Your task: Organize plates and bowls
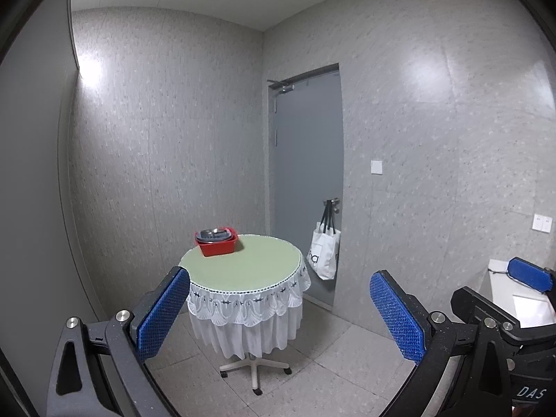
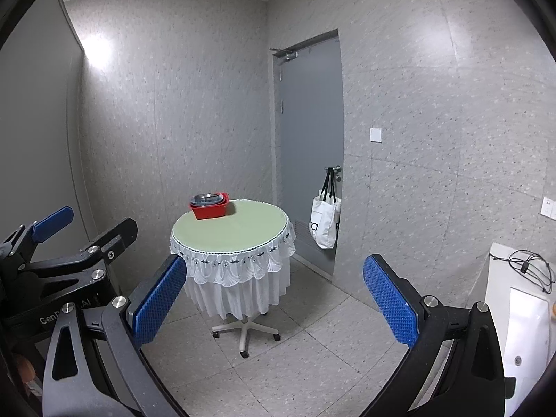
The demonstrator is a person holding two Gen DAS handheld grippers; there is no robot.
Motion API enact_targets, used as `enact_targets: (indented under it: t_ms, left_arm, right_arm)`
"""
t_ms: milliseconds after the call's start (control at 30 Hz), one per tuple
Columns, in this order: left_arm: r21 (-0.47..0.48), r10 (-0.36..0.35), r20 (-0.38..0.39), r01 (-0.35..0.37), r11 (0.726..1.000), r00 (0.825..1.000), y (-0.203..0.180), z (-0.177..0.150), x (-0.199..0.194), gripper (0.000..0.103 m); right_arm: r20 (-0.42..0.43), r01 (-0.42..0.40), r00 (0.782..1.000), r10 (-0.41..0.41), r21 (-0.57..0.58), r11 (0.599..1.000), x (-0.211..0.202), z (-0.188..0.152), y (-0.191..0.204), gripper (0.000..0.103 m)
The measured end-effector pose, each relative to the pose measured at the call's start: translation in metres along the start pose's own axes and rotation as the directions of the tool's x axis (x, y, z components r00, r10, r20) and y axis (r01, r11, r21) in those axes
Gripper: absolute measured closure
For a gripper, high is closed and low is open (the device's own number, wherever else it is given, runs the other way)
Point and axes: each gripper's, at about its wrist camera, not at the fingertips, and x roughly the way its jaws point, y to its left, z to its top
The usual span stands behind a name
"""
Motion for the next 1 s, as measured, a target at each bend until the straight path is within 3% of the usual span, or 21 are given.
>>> enact_targets:
  t_ms: [1000]
  left_arm:
    - [0.010,-0.004,0.000,0.004,1.000,1.000,0.005,0.002,0.018,0.001]
  right_arm:
    - [0.001,-0.006,1.000,0.006,0.016,1.000,0.001,0.001,0.000,0.000]
